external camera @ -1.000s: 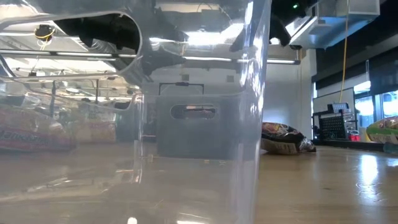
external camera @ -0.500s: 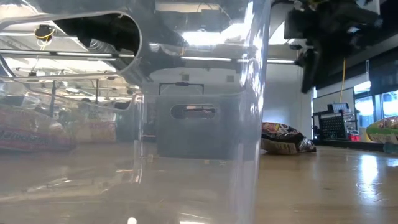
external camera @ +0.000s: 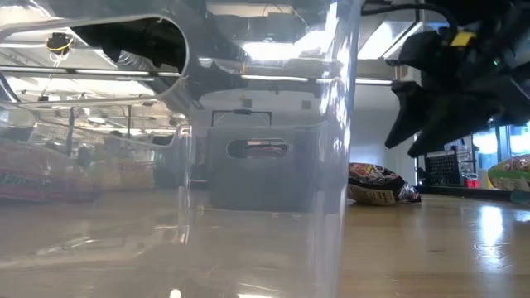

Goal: Sort Maruchan noodles
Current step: Put the middle top black noodle pack into the top transparent bin

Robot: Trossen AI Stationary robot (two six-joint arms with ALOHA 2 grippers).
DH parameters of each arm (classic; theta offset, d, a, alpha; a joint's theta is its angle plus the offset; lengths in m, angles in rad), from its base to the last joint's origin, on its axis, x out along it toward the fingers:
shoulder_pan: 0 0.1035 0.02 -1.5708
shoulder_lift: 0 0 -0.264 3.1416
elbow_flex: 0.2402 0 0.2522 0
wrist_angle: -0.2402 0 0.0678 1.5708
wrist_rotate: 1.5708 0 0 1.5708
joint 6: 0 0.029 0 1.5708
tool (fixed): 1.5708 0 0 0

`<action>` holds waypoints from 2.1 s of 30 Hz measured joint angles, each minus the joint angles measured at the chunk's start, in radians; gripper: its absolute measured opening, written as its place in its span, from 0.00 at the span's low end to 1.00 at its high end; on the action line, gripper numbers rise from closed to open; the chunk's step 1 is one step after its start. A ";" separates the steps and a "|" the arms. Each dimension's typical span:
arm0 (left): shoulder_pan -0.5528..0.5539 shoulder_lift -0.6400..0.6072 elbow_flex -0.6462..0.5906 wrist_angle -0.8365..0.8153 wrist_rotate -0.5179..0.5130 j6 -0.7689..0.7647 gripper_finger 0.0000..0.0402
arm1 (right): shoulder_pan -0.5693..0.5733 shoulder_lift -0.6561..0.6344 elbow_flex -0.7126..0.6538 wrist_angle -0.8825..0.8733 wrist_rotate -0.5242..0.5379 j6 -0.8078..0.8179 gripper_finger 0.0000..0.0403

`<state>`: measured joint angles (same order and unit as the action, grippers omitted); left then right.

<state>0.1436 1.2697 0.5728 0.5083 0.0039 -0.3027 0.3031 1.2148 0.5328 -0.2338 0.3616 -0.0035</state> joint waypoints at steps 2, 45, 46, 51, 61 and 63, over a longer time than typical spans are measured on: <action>0.000 0.000 0.000 0.000 -0.010 0.000 0.73 | -0.002 0.000 -0.035 0.069 -0.040 0.019 0.58; 0.000 0.000 0.000 0.001 -0.015 0.023 0.73 | -0.003 0.372 -0.087 0.442 0.412 -0.240 0.11; 0.000 0.000 0.000 0.001 -0.015 0.024 0.73 | -0.003 0.373 -0.087 0.442 0.421 -0.234 0.08; 0.000 0.000 0.000 0.001 -0.014 0.024 0.73 | -0.002 0.364 -0.089 0.435 0.453 -0.210 0.01; 0.000 0.000 0.000 0.001 -0.014 0.024 0.73 | -0.002 0.166 -0.088 0.435 0.500 -0.210 0.01; 0.000 0.000 0.000 0.001 -0.014 0.024 0.73 | -0.002 0.098 -0.086 0.416 0.500 -0.210 0.00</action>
<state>0.1436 1.2697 0.5724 0.5095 -0.0097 -0.2790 0.3008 1.3127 0.4467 0.1817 0.8616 -0.2139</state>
